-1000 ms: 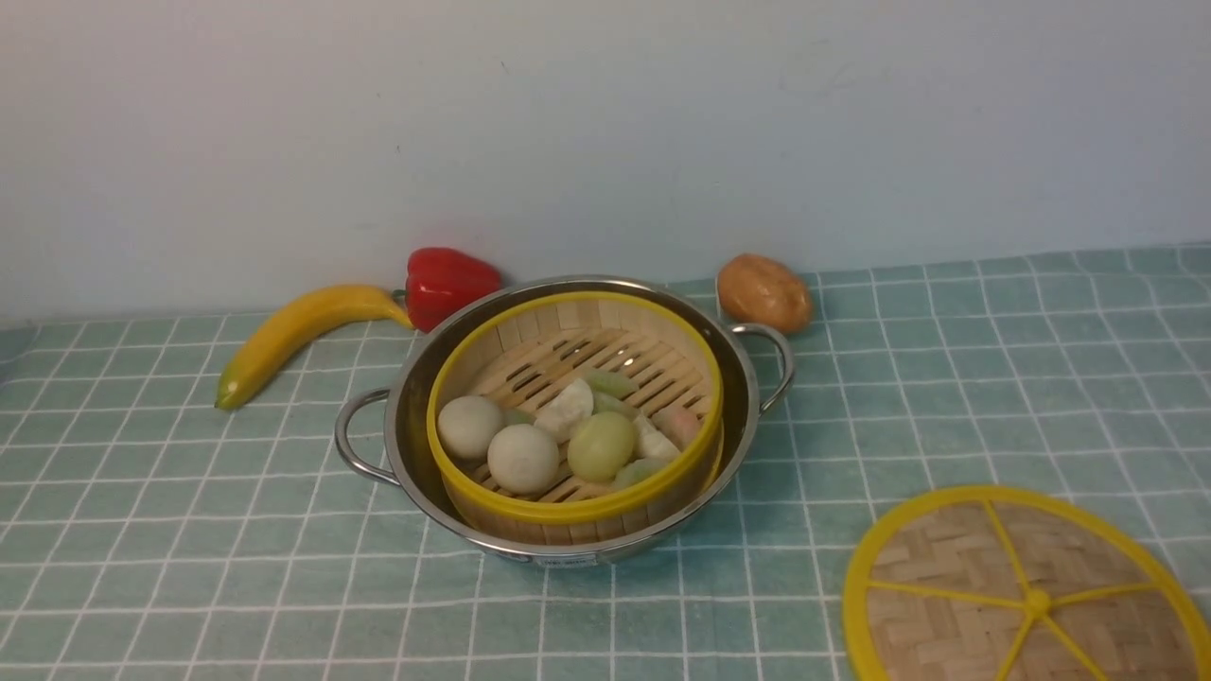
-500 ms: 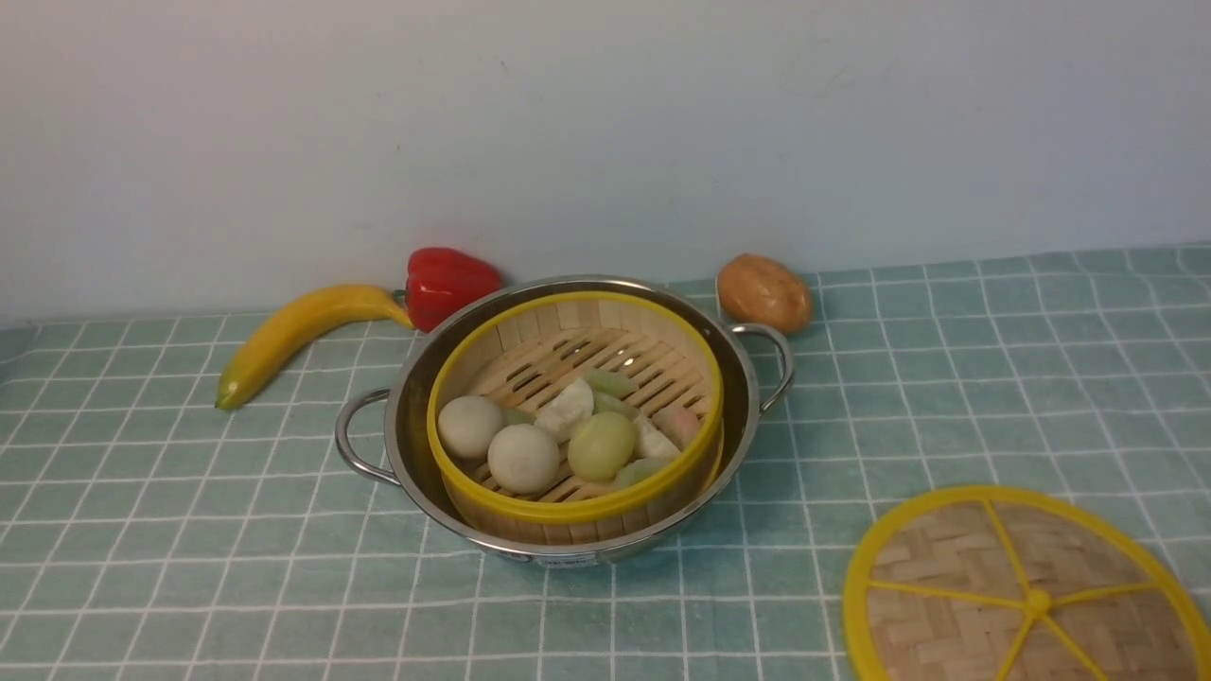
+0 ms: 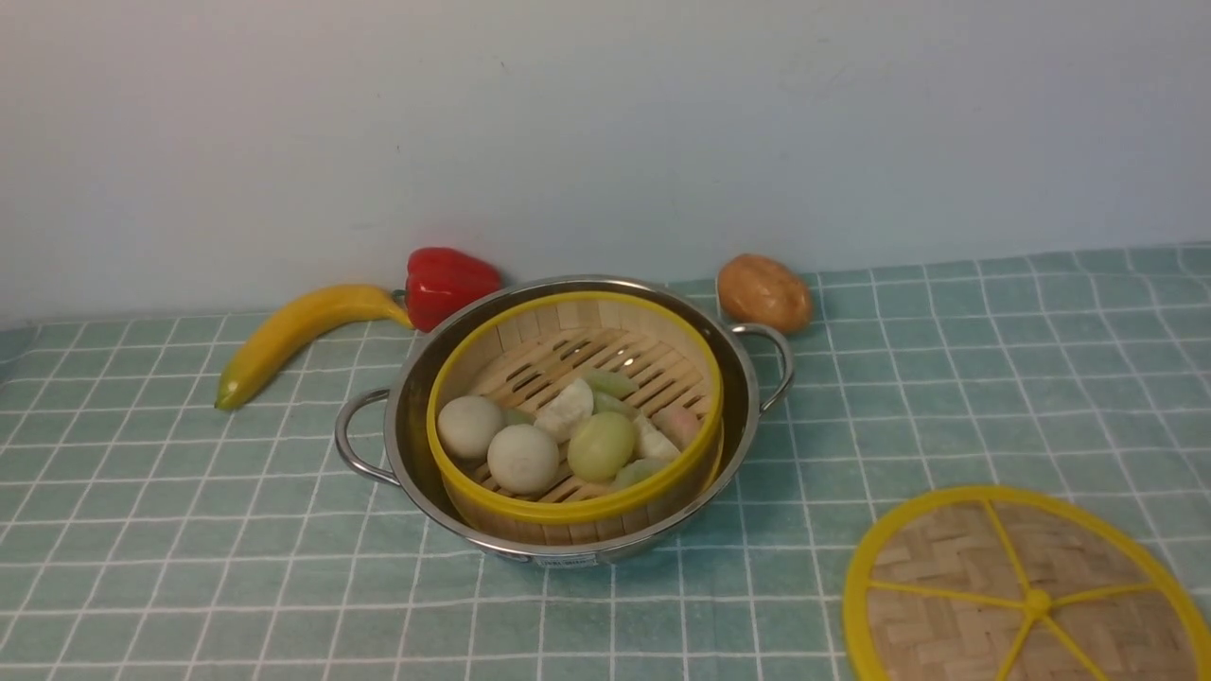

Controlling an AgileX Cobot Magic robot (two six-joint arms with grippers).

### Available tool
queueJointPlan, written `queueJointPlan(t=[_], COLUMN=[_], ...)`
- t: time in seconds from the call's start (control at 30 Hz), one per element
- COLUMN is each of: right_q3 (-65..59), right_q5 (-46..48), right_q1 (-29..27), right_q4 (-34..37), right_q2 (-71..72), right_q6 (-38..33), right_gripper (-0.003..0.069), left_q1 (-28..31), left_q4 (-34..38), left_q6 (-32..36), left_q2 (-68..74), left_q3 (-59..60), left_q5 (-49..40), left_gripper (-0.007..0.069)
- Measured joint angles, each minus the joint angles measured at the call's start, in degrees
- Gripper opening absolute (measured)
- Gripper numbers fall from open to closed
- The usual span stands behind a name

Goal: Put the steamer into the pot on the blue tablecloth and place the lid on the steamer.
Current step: 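Move the gripper down to the bamboo steamer lid and grasp its center knob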

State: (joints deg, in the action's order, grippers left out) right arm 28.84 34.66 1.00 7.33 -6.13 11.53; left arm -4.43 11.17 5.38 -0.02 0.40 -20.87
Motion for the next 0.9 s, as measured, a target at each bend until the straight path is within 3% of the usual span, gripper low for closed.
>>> queueJointPlan(t=[0.27, 0.4, 0.53, 0.73, 0.9], right_q3=[3.94, 10.7, 16.58, 25.62, 32.55], right_q5=[6.24, 19.36, 23.72, 27.73, 31.71], right_q1=[0.0, 0.05, 0.05, 0.09, 4.09], right_q4=[7.51, 8.57, 10.83, 15.99, 12.63], right_q2=[-4.09, -16.73, -30.32, -53.83, -73.2], right_q6=[-5.15, -18.34, -25.61, -28.35, -26.0], right_gripper=[0.0242, 0.0242, 0.0242, 0.0242, 0.0242], left_q1=[0.0, 0.0, 0.0, 0.0, 0.0], left_q4=[0.0, 0.0, 0.0, 0.0, 0.0], left_q6=[0.0, 0.0, 0.0, 0.0, 0.0], left_q2=[0.0, 0.0, 0.0, 0.0, 0.0], left_q3=[0.0, 0.0, 0.0, 0.0, 0.0], left_q5=[0.0, 0.0, 0.0, 0.0, 0.0], left_gripper=[0.0358, 0.0358, 0.0358, 0.0358, 0.0358])
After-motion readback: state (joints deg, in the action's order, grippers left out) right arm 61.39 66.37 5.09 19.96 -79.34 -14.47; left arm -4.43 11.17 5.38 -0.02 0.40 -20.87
